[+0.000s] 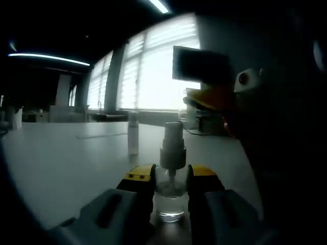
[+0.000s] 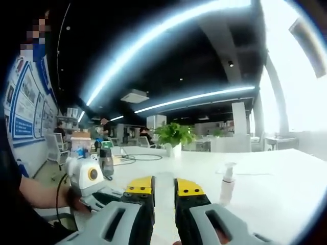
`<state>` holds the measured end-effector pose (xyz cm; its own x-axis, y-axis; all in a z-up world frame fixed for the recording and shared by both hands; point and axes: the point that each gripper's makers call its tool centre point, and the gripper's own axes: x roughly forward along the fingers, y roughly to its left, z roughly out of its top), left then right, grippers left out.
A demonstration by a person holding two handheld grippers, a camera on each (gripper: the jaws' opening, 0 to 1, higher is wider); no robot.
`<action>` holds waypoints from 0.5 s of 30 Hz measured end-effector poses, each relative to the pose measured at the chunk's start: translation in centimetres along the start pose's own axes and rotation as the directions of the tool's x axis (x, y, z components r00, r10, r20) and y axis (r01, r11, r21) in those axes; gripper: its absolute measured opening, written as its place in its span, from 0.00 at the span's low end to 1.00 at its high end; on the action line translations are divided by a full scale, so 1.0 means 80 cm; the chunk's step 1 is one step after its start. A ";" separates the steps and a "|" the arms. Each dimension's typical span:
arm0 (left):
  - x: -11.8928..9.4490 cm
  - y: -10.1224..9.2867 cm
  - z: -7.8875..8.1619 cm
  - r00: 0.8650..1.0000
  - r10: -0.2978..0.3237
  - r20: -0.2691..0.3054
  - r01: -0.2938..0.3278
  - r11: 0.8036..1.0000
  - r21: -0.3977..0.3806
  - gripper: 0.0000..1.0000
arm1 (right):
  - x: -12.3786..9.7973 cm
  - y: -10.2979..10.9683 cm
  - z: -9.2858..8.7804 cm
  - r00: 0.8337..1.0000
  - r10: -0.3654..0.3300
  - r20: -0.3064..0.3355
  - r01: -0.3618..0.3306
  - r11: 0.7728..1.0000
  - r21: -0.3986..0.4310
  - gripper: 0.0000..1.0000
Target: Clamp pump bottle remove cover press pump head put on cover
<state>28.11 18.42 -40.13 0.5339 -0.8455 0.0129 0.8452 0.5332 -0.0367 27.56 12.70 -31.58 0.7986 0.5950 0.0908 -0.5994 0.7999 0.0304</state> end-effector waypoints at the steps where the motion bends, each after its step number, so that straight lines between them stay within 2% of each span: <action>1: 0.000 0.000 0.000 1.000 0.000 0.000 0.000 1.000 0.000 0.16 | -0.002 -0.004 0.000 1.000 -0.007 0.001 0.007 1.000 0.003 0.10; 11: 0.000 -0.001 0.000 1.000 0.000 0.000 0.000 1.000 0.000 0.16 | -0.015 -0.020 0.007 0.999 -0.042 0.019 0.042 0.999 0.015 0.09; 15: 0.000 0.001 0.000 1.000 0.000 0.000 0.000 1.000 0.001 0.16 | -0.022 -0.035 -0.007 0.998 -0.063 -0.003 0.063 0.998 -0.010 0.10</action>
<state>28.15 18.48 -40.16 0.5342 -0.8453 0.0130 0.8451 0.5335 -0.0358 27.84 9.48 -32.36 0.8348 0.5438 0.0858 -0.5475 0.8364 0.0260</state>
